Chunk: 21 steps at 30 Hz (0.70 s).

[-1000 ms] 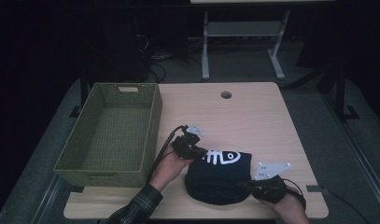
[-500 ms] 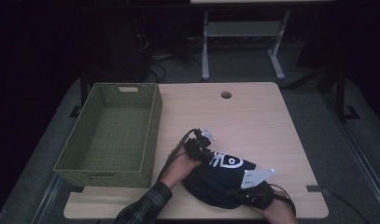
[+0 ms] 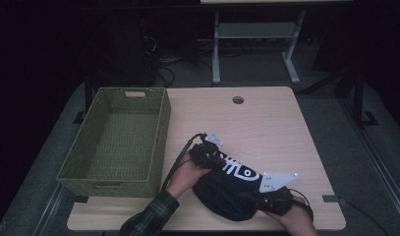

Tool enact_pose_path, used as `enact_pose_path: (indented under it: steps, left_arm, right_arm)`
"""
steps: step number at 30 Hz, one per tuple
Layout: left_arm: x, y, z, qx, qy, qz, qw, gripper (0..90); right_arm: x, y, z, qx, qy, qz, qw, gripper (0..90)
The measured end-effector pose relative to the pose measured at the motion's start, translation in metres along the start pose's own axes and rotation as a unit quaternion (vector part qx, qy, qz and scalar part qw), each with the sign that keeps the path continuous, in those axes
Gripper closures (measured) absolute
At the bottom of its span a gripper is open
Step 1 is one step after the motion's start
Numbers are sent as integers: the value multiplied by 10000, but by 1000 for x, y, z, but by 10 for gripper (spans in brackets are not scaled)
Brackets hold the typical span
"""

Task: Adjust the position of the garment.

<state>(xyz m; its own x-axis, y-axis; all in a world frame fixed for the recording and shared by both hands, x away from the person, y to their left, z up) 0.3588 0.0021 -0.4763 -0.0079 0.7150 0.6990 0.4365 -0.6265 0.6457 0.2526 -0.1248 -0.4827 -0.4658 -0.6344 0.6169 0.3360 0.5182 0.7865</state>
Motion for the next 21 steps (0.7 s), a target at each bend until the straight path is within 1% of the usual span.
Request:
enact_pose_path:
  steps: [1,3,5,6,7,8,10,11,13,15,16,18,21]
  left_arm:
    - [4,-4,-4,15,-16,-38,10000,893]
    - [10,-8,-7,30,-11,-60,10000,885]
    - [14,-18,-7,97,-17,-10,10000,873]
    - [13,-20,-8,178,-57,-72,9998,873]
    - [11,-24,-7,232,-86,-50,9997,870]
    - [9,-28,-5,236,-67,35,9997,870]
    - [4,-34,-1,267,-46,145,9995,871]
    - [0,-36,0,293,-8,157,9994,877]
    - [-3,-38,1,208,7,253,9995,891]
    - [-6,-38,2,159,45,310,9994,899]
    - [-6,-38,2,148,48,321,9994,899]
    - [-7,-38,2,150,43,325,9993,899]
    - [-7,-37,1,165,42,296,9994,899]
  right_arm:
    - [2,0,-4,-14,-89,-10,10000,889]
    - [4,-2,-11,-70,-165,-12,9998,889]
    - [5,-5,-16,-123,-230,1,9997,889]
    - [5,-7,-17,-168,-253,37,9995,889]
    - [4,-8,-18,-130,-272,54,9995,890]
    - [2,-10,-18,-180,-275,123,9994,889]
    - [-3,-14,-19,-135,-302,238,9992,892]
    - [-7,-17,-19,-133,-318,317,9989,894]
    - [-13,-22,-20,-116,-351,461,9983,897]
    - [-19,-27,-21,-145,-363,605,9974,899]
    - [-22,-28,-21,-115,-388,647,9971,899]
    - [-24,-30,-22,-198,-388,704,9966,900]
    - [-25,-30,-21,-245,-398,673,9966,900]
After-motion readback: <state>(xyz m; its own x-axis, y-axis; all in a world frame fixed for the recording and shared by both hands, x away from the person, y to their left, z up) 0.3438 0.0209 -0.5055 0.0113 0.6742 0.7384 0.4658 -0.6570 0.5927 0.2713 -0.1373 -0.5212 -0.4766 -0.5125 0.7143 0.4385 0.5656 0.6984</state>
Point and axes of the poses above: each handheld gripper's, and its own axes: x roughly backward along the jaws, y roughly out of its top, z roughly to its left, the point moved 8 cm from there along -x, roughly forward along the jaws, and after that the axes turned 11 degrees about -y, right-handed, at the moved point
